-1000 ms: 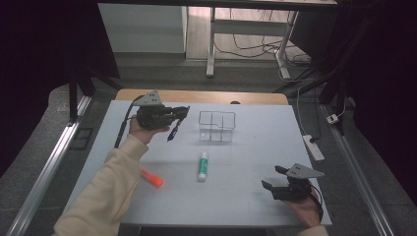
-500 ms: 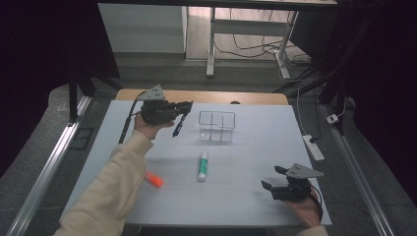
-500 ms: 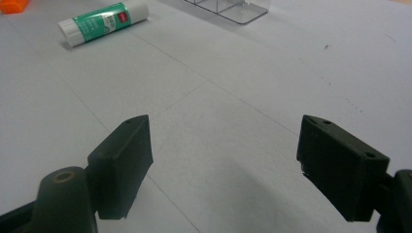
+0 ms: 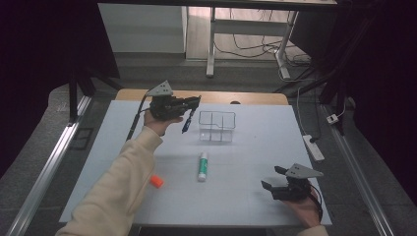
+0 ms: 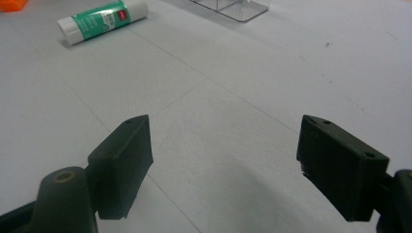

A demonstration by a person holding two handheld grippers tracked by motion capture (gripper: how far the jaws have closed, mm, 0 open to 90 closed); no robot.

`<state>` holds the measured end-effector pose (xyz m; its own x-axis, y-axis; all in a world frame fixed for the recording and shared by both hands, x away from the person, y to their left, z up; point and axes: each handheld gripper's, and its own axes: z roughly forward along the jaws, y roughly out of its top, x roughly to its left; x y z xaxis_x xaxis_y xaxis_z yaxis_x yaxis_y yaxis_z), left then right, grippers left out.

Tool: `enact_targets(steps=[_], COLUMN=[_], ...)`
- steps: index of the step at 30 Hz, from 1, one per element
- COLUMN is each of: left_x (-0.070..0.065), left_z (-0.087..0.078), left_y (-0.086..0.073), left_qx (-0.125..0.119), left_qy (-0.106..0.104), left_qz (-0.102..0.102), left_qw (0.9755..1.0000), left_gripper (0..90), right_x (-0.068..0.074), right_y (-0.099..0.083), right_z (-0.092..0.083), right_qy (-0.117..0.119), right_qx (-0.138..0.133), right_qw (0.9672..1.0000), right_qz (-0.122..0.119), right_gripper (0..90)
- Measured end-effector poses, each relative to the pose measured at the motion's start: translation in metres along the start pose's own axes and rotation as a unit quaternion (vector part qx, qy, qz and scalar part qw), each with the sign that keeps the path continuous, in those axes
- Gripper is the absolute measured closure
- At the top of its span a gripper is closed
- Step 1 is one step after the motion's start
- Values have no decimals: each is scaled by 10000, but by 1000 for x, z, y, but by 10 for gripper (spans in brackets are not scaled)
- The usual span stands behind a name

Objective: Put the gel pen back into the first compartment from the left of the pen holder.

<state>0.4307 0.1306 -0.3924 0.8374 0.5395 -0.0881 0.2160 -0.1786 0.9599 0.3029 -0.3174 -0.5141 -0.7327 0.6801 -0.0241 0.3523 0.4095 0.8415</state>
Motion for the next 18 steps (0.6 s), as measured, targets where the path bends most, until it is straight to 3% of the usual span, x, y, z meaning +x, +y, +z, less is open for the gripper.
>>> enact_targets(steps=[18], left_x=[4], left_z=[23], left_y=[18], left_qx=[-80], left_qy=[55], left_qz=[61], left_qw=[9999], left_gripper=[793], right_x=[-1], right_y=[-1], right_z=[0], right_qy=[7], right_qx=[17], right_qw=[10000], right_qz=[18], right_gripper=[199])
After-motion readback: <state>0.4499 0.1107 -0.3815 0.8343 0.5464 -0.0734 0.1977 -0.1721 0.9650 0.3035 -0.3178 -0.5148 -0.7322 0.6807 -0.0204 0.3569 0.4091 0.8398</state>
